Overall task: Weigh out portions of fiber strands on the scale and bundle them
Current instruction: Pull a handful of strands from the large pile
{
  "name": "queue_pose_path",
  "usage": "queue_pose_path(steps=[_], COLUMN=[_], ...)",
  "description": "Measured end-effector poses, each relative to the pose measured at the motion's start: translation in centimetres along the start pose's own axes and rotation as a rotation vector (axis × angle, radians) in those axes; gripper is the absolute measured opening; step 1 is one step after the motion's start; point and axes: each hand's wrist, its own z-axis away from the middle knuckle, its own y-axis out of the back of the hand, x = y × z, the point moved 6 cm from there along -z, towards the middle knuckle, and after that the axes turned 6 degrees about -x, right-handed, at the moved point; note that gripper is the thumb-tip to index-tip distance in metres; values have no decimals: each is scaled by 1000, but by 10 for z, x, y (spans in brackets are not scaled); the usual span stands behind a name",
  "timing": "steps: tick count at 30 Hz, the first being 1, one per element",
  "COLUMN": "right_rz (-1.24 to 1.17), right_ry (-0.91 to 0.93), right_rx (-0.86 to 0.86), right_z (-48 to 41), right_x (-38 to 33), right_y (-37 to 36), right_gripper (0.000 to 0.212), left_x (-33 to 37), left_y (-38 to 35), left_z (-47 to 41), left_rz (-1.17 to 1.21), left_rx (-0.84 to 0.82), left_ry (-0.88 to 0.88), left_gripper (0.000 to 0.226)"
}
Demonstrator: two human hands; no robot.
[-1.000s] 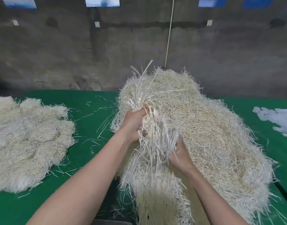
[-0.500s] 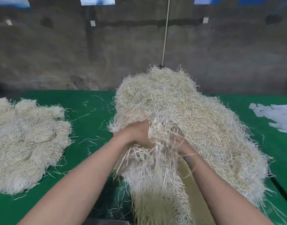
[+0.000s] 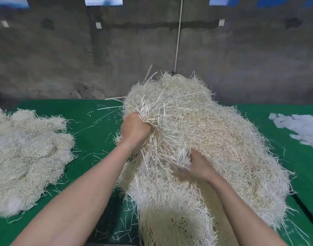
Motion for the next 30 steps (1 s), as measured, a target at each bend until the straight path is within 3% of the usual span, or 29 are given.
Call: queue_pose_path(steps=[2, 5, 8, 11, 14, 18, 22, 24, 27, 30], right_rz=[-16, -171, -402, -9, 360, 413, 531, 394, -196, -284], right_ry=[89, 200, 292, 196, 123, 79, 110, 94, 65, 175], right_rx=[117, 291, 280, 74, -105, -170, -238, -271, -200, 52], right_z=[1, 3, 5, -11, -18, -14, -5, 3, 7, 18], right_x=[-30, -62, -84, -66, -21, 15, 26, 22, -3, -36], right_y=[39, 71, 40, -30, -66, -63, -62, -52, 6, 79], right_gripper=[70, 77, 29, 16, 21, 40, 16, 22, 47, 59], left_x=[-1, 9, 29, 41, 31, 17, 18, 20, 18, 16], left_y=[-7, -12, -7, 0, 3, 3, 11, 12, 2, -10], left_z=[3, 6, 6, 2, -2, -1, -6, -6, 1, 9], left_rz=[70, 350, 628, 736, 764, 799, 879, 812, 736, 705], left_rx=[-25, -123, -199, -185, -172, -155, -122, -127, -189, -250], left_ry=[4, 34, 104, 134, 162, 239, 264, 241, 245, 223], left_gripper=[9, 28, 42, 62, 70, 62, 56, 51, 56, 44])
